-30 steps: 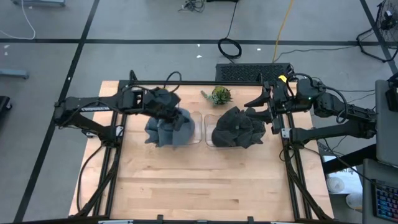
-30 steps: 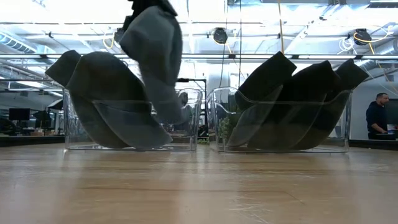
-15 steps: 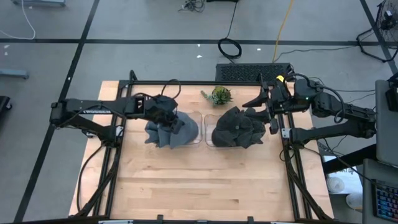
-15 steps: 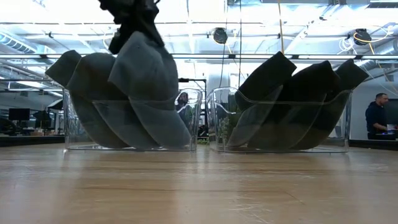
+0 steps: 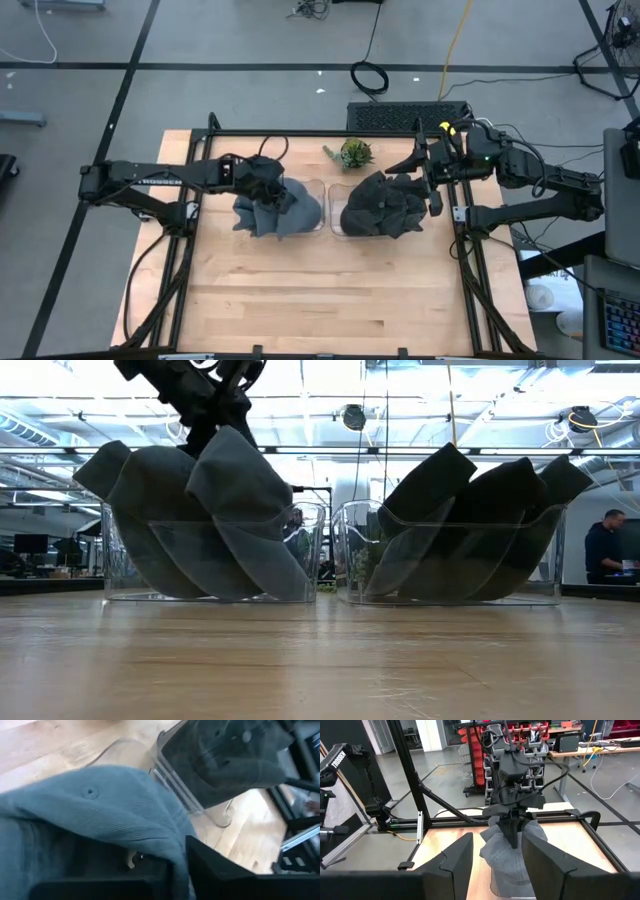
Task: Pick & Place hat
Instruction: Put the gray cap into the left transparent bin, then return to Home Position
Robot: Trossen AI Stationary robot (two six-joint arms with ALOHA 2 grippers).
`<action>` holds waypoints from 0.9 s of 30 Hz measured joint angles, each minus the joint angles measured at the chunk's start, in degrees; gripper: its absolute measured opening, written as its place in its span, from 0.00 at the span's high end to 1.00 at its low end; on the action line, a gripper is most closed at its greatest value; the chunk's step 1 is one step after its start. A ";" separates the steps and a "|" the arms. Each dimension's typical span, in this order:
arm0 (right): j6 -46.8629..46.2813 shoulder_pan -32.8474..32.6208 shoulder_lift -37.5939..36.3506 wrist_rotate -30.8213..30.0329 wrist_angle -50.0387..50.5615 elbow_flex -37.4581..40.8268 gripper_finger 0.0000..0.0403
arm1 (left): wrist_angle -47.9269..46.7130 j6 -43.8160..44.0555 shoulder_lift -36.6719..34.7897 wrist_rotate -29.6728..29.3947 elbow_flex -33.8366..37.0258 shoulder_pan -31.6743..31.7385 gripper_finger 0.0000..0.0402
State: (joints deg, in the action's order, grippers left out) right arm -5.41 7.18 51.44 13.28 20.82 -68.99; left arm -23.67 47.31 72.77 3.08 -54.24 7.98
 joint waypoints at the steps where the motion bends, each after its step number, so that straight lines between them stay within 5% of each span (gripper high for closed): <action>1: 0.04 0.00 0.04 0.00 -0.02 0.00 0.61 | 0.23 0.02 -0.34 0.32 0.00 0.32 0.83; 13: 0.09 0.00 0.11 0.24 0.02 0.00 0.61 | 1.64 0.55 -9.62 1.15 -0.66 3.26 0.34; 20: 0.10 0.00 0.13 0.24 0.07 0.00 0.61 | 9.08 -3.01 -18.25 0.91 -0.72 3.20 0.23; 27: 0.00 0.00 0.10 0.20 0.07 0.00 0.61 | 13.98 -10.77 -26.88 0.28 -0.72 1.69 0.22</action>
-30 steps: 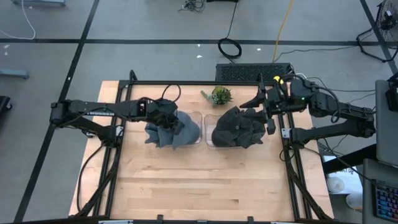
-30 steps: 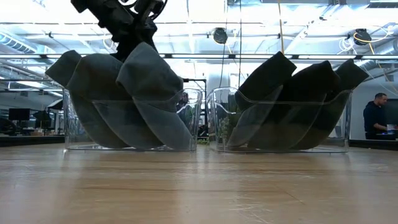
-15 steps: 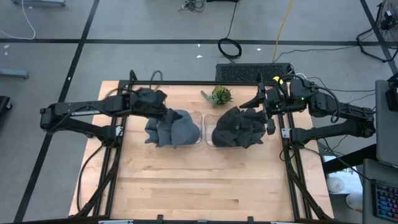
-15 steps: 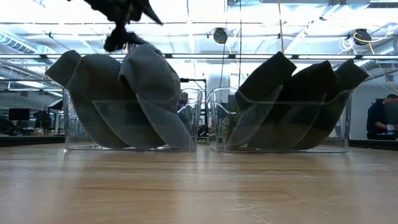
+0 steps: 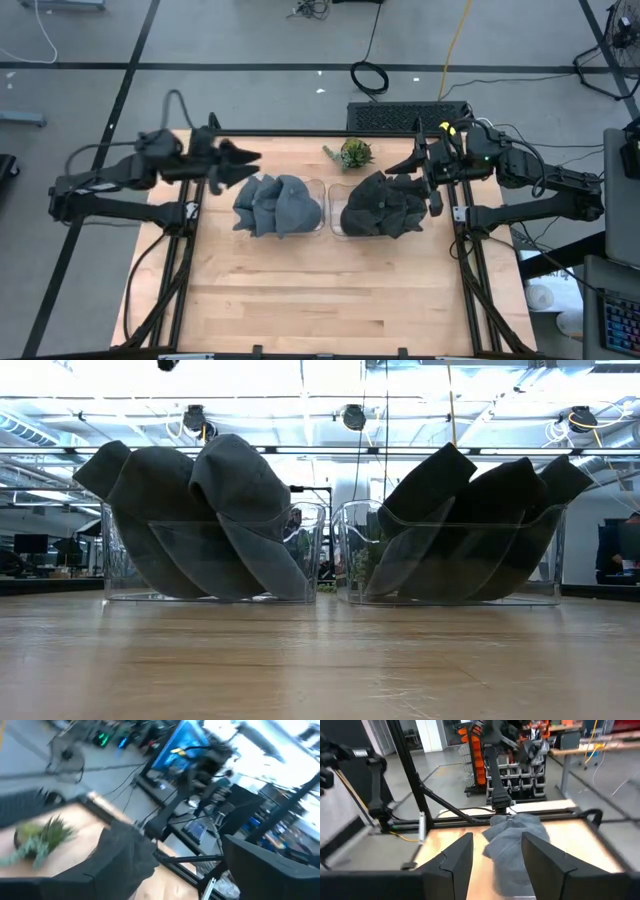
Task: Pick & Place hat
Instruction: Return to Home Position
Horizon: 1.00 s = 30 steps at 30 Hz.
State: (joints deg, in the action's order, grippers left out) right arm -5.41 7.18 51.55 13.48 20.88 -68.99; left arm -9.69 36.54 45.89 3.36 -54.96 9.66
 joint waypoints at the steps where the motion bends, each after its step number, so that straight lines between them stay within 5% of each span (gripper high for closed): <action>1: -1.10 0.00 -0.02 0.06 0.02 0.00 0.61 | -0.03 -1.83 -1.23 0.31 0.00 -0.42 0.23; 11: -5.42 -0.52 -1.82 0.17 9.47 2.78 0.61 | -7.89 -16.92 -9.74 2.03 0.00 -5.54 0.27; 22: -5.73 -0.52 -17.32 0.21 -12.86 26.75 0.61 | -7.11 -24.22 -19.06 -3.98 10.95 -9.92 0.27; 30: -5.11 -0.52 -30.81 -4.36 -16.28 39.89 0.61 | 0.37 -25.96 -27.30 -6.04 21.99 -10.57 0.27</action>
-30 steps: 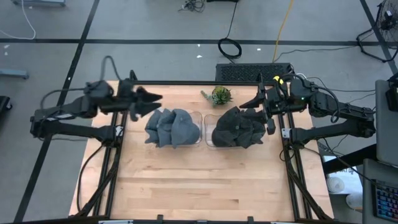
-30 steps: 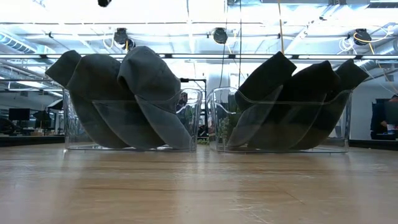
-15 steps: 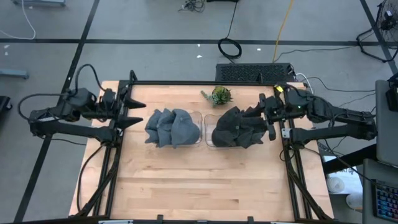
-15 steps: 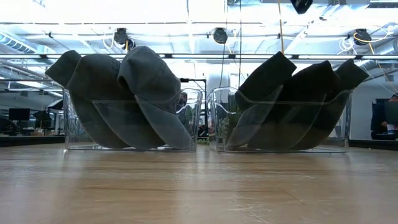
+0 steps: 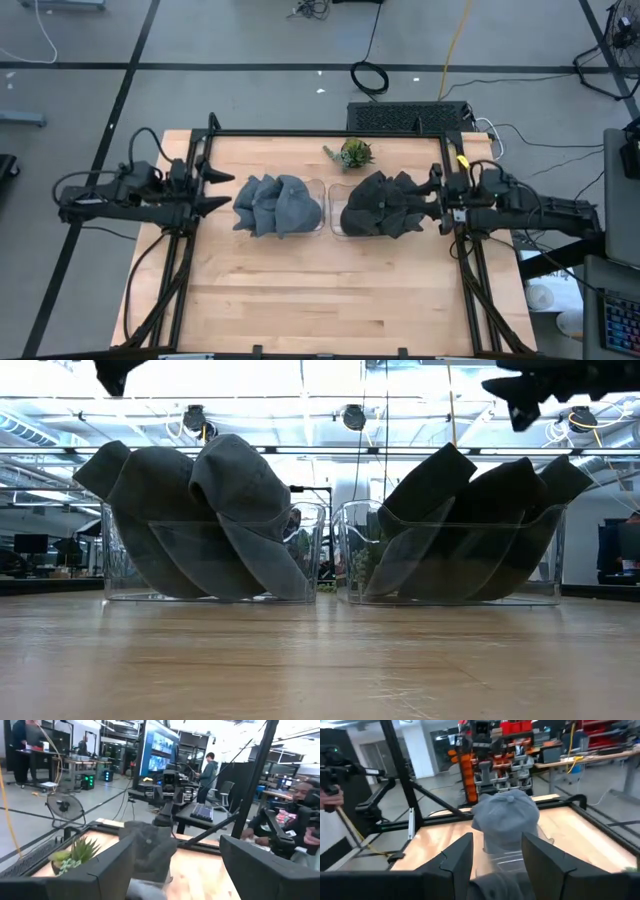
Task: Pick & Place hat
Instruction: Return to Home Position
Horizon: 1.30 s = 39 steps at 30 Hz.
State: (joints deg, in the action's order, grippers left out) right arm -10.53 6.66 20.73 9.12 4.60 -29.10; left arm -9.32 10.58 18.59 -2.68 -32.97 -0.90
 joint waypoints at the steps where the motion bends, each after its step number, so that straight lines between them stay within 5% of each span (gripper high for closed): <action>1: 0.41 0.00 -1.39 -0.58 0.11 1.05 0.61 | 0.17 0.01 -1.01 -0.16 1.23 0.00 0.27; 13: -3.12 -0.02 -15.62 -7.21 -3.80 12.68 0.61 | 4.05 3.34 -12.40 -0.38 14.90 0.00 0.27; 26: -2.51 -0.02 -18.29 -14.57 -22.59 26.25 0.61 | 6.34 2.61 -18.32 -0.39 23.05 0.00 0.27; 35: -3.35 0.01 -18.19 -18.64 -18.70 28.06 0.61 | 21.96 1.71 -18.32 -0.86 32.28 0.00 0.27; 39: -5.88 0.00 -18.20 -19.86 -13.75 28.10 0.61 | 21.14 1.97 -18.17 -2.81 32.32 0.00 0.27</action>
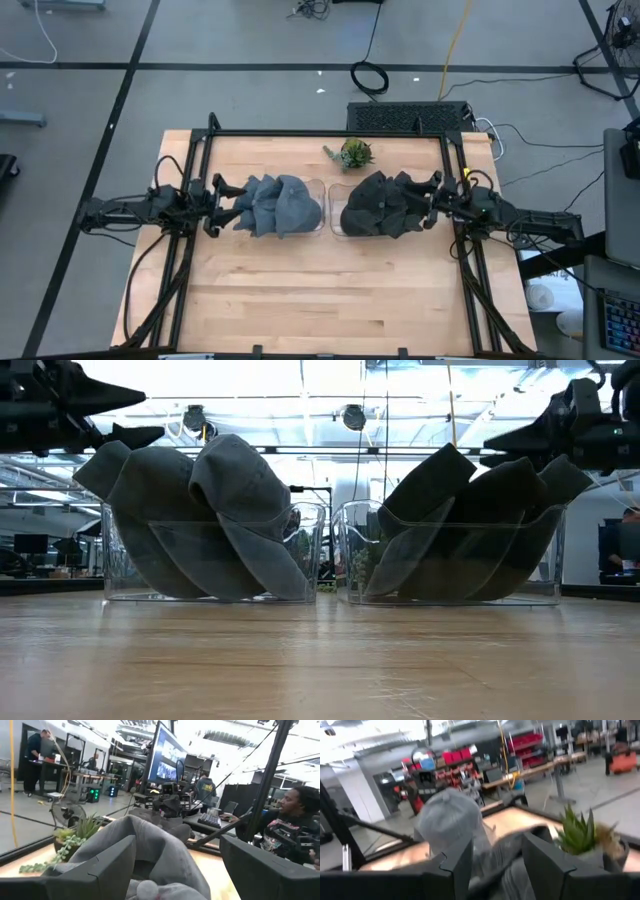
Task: Pick & Place hat
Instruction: Return to Home Position
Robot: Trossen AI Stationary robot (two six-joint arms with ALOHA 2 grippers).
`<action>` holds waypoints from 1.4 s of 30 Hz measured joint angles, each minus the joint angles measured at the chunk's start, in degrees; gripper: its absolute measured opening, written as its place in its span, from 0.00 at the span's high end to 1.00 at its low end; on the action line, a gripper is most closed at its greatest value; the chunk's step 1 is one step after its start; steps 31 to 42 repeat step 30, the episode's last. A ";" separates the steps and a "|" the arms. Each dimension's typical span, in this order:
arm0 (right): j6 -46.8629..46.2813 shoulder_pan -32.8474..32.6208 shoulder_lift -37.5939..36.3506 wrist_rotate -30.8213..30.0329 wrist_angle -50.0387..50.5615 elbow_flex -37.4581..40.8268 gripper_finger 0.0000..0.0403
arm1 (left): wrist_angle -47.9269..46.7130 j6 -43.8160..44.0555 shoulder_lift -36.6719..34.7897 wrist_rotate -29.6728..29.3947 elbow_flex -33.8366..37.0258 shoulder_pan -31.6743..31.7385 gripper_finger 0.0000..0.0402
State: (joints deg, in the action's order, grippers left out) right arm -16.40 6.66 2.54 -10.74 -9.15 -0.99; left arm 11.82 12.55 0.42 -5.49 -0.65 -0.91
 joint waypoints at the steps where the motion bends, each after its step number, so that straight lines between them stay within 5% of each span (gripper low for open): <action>1: -0.45 0.00 0.01 0.01 1.17 0.03 0.61 | -0.15 -0.07 0.01 -0.21 0.03 0.00 0.27; 14: -3.00 0.02 1.03 0.26 6.05 0.13 0.61 | -9.38 1.33 -0.10 -4.03 -0.12 0.13 0.27; 42: -3.52 0.00 1.52 0.26 4.68 0.15 0.61 | -8.10 7.48 0.32 -3.42 0.03 0.17 0.27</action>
